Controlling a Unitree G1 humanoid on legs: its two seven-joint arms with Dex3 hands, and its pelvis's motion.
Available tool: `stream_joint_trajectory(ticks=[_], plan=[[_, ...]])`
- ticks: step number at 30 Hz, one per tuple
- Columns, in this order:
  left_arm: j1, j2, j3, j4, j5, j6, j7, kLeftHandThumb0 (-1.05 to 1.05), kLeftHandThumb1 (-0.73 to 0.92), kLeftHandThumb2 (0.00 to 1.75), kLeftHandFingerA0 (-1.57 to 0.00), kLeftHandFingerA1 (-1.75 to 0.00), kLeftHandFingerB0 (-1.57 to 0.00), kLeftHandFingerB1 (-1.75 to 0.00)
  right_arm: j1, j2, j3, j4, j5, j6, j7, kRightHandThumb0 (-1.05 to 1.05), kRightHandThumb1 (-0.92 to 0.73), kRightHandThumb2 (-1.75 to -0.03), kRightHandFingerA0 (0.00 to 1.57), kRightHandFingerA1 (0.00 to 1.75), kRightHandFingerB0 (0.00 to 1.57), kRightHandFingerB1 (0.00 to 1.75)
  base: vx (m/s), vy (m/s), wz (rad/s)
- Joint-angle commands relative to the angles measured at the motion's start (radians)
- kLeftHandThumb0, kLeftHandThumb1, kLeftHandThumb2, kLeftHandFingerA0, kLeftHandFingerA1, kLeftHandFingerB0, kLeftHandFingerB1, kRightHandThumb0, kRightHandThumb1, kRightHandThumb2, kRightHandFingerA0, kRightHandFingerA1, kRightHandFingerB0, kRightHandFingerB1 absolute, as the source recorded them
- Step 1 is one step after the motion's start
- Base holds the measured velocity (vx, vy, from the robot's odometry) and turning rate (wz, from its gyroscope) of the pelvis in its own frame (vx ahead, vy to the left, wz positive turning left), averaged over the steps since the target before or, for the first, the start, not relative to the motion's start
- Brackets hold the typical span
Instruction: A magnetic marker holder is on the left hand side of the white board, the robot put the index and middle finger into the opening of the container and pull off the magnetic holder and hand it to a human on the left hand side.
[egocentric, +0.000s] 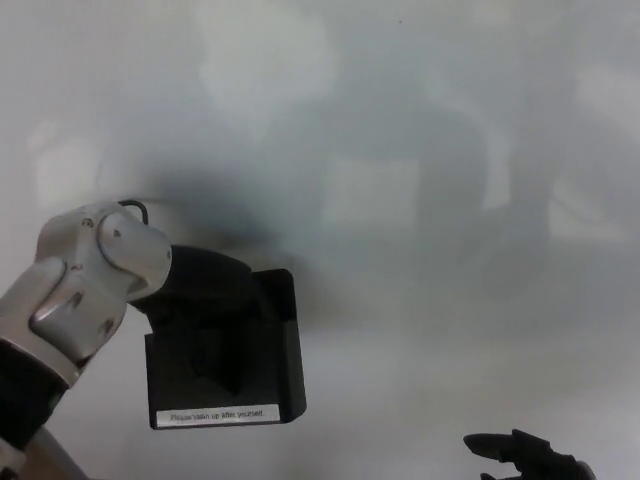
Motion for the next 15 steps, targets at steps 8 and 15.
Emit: stream_joint_trajectory(ticks=[8,15], plan=[[0.278,-0.226,0.555,-0.178,-0.805,0.549,-0.169,-0.06,0.6,0.9,-0.93,-1.37,-0.95,-0.94,-0.011,-0.002,-0.021,-0.002,0.032,0.011,0.019,-0.53,-0.77,-0.63,0.87,0.58,0.73,0.45,0.0,0.0,0.0],[0.415,-0.354,0.71,-0.228,-1.043,0.499,-0.169,-0.29,0.47,0.62,-0.89,-1.18,-0.87,-0.66,0.002,-0.011,-0.025,-0.001,0.031,-0.004,0.007,-0.51,-0.77,-0.64,0.88,0.59,0.73,0.45,0.0,0.0,0.0]])
